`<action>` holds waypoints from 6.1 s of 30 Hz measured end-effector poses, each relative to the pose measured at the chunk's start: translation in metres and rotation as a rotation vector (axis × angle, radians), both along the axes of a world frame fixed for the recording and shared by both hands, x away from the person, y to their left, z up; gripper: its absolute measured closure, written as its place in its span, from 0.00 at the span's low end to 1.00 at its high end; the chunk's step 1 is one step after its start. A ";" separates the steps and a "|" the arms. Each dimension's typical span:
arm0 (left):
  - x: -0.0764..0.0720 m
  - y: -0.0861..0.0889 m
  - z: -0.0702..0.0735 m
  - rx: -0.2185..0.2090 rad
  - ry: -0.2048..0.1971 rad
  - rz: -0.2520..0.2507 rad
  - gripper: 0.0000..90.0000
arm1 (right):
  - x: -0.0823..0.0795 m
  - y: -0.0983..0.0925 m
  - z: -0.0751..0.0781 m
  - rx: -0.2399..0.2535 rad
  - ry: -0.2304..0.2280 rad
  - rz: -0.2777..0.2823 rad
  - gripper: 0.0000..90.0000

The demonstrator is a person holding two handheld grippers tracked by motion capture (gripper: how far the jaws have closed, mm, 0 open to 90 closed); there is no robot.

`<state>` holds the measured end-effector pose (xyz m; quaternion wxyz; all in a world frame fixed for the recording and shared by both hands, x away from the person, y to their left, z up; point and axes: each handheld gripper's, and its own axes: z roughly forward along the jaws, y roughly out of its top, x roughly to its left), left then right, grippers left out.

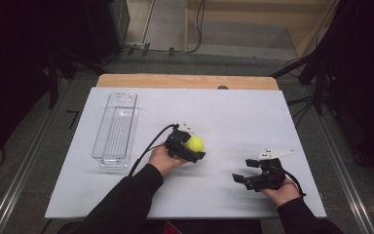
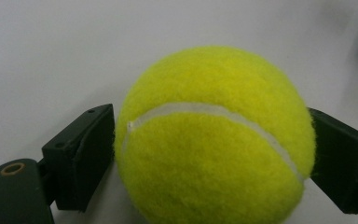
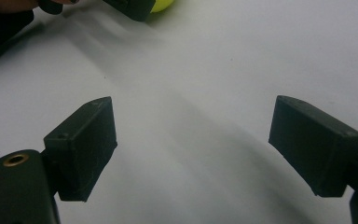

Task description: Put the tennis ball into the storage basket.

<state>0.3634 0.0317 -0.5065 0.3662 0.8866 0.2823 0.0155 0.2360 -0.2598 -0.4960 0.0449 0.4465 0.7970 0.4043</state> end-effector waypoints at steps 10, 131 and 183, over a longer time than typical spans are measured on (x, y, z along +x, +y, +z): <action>-0.001 0.003 0.000 -0.015 -0.013 0.003 0.28 | 0.000 0.000 0.000 -0.002 0.001 0.000 0.14; 0.009 0.061 0.089 0.029 0.025 0.069 0.30 | 0.001 0.000 0.001 0.018 -0.013 -0.001 0.14; 0.030 0.123 0.098 0.027 0.035 0.252 0.30 | 0.001 0.001 0.001 0.014 -0.017 0.003 0.14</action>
